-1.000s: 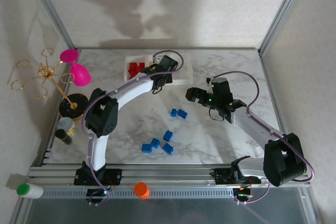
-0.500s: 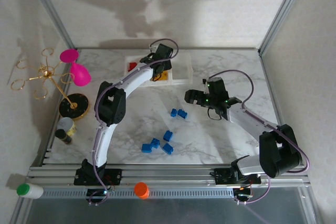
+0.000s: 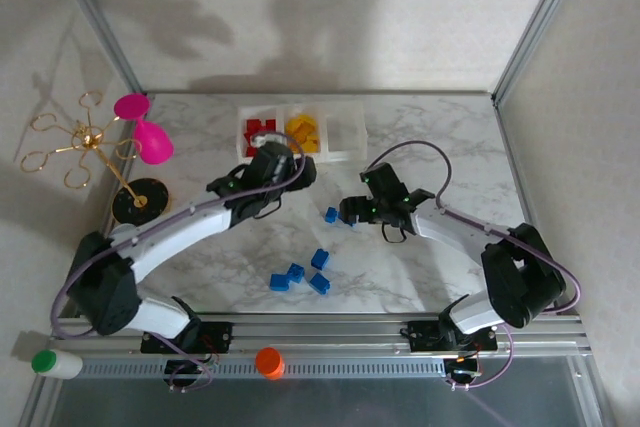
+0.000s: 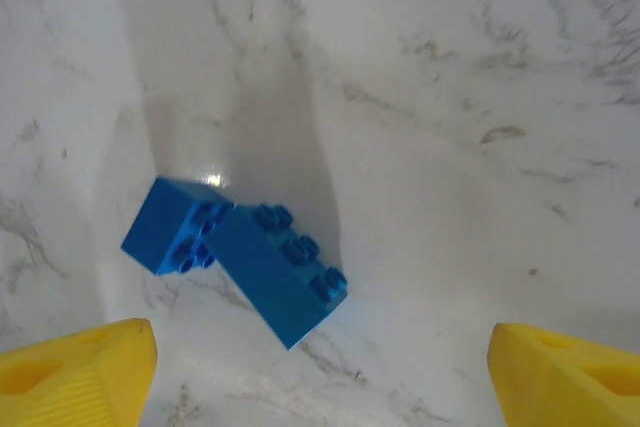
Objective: Sort the legos into containers by color
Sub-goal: Pick up the lego from the center of the table.
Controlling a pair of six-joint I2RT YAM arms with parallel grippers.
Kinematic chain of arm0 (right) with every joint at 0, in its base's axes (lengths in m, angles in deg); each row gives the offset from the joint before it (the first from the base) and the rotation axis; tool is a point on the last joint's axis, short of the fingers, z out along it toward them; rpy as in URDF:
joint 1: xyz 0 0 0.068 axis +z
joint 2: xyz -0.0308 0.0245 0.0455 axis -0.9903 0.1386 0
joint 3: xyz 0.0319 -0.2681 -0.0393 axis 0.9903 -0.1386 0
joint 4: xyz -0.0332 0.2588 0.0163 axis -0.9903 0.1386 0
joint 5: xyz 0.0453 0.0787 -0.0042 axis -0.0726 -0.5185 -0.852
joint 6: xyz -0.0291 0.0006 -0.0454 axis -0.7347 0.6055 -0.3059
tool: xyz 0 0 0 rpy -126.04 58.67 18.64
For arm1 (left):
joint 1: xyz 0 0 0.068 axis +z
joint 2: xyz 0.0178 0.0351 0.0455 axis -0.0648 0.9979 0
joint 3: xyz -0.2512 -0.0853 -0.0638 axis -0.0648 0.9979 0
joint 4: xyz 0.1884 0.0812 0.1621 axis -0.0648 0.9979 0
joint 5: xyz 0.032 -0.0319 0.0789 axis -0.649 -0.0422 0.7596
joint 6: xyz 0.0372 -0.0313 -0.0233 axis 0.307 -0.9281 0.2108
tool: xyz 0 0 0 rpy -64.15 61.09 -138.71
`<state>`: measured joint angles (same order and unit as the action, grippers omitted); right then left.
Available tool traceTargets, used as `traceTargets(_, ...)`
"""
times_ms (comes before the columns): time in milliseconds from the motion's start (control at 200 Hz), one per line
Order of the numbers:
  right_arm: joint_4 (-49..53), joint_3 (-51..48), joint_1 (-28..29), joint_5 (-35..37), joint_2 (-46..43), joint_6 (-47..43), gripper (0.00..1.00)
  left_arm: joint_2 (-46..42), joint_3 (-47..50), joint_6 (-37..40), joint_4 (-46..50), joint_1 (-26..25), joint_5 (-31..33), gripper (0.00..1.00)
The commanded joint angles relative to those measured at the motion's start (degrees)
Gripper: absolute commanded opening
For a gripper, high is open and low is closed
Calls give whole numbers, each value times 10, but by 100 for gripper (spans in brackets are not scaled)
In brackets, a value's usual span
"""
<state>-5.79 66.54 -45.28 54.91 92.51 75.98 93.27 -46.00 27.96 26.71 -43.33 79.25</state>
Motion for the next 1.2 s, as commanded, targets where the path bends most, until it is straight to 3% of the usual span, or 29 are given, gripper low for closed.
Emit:
traceTargets(0, 43, -1, 18, 49, 25, -18, 84, -52, 65, -42, -20, -21, -5, 87)
traceTargets(165, 47, 20, 21, 51, 65, -38, 78, -130, 147, -93, -31, -47, 11, 99)
traceTargets(406, 42, 56, 25, 58, 112, -78, 70, -196, 190, -110, -10, -49, 36, 100)
traceTargets(716, 21, 91, 25, 66, 161, -98, 58, -219, 213, -141, -1, -50, 51, 100)
traceTargets(861, 11, 92, 25, 58, 170, -99, 50, -222, 217, -149, 2, -50, 55, 100)
traceTargets(1036, 5, 86, 25, 42, 153, -98, 29, -217, 220, -156, -6, -50, 63, 100)
traceTargets(1192, 14, 89, 19, 42, 125, -91, 25, -202, 205, -148, -11, -50, 62, 100)
